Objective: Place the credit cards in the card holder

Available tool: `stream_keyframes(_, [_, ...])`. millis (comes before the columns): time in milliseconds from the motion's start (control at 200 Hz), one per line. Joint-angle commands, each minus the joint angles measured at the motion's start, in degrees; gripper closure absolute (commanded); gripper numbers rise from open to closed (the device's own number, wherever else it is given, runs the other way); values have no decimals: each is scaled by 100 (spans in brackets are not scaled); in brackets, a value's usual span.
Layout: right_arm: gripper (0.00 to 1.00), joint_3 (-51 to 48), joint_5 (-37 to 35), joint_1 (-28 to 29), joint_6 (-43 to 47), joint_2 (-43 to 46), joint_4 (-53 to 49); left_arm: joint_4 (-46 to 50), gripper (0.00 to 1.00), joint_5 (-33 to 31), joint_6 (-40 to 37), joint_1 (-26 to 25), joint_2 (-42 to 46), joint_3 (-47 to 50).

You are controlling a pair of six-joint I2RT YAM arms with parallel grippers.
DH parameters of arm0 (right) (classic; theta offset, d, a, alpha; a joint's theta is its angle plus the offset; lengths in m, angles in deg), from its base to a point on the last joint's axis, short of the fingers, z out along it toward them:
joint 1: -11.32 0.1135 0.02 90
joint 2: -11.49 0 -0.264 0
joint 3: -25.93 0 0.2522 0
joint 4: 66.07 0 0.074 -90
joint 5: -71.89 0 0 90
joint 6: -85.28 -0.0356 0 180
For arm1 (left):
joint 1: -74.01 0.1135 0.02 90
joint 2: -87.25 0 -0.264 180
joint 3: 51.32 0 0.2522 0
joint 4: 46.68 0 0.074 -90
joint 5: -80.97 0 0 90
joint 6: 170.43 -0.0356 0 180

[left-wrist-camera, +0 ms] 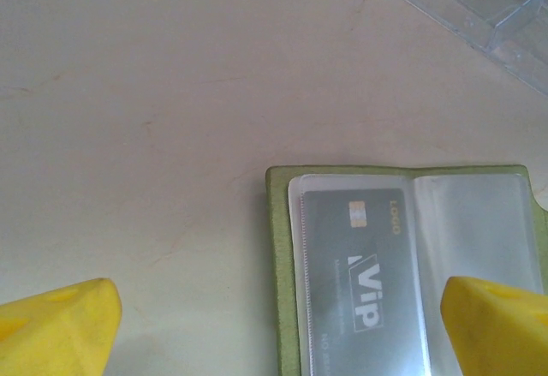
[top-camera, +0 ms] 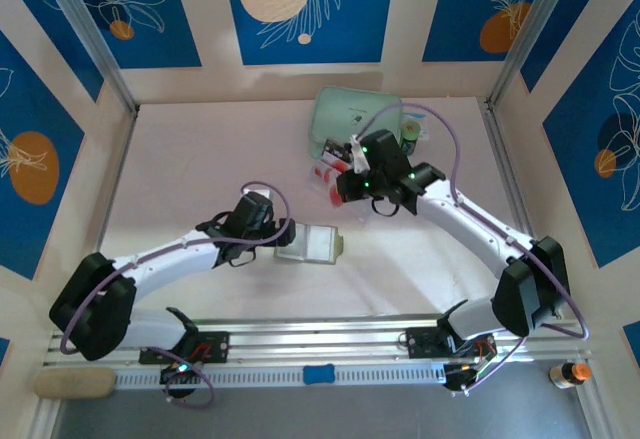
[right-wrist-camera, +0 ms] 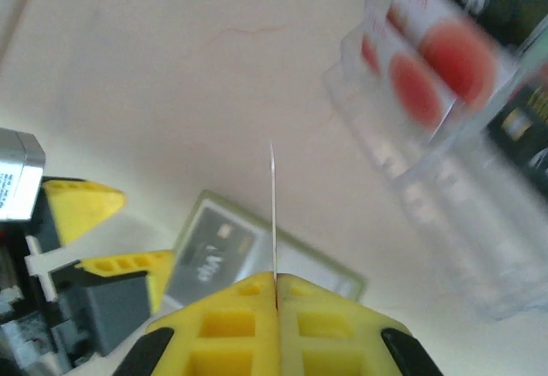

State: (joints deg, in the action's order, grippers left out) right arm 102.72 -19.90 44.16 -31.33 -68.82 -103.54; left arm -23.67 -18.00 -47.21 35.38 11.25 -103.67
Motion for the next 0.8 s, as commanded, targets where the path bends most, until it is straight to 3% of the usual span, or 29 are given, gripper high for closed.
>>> stream_keyframes(0, [100,-989,1050,-52,-1721,137,1798,382,4,-7,-313,-2,-200,-243])
stream_keyframes(370, [100,-2782,310,514,-3098,31,3890,437,4,-65,-403,-108,-708,-308])
stream_keyframes(795, [100,-3140,20,846,-3246,-571,4763,531,4,-331,-353,-129,-854,-210])
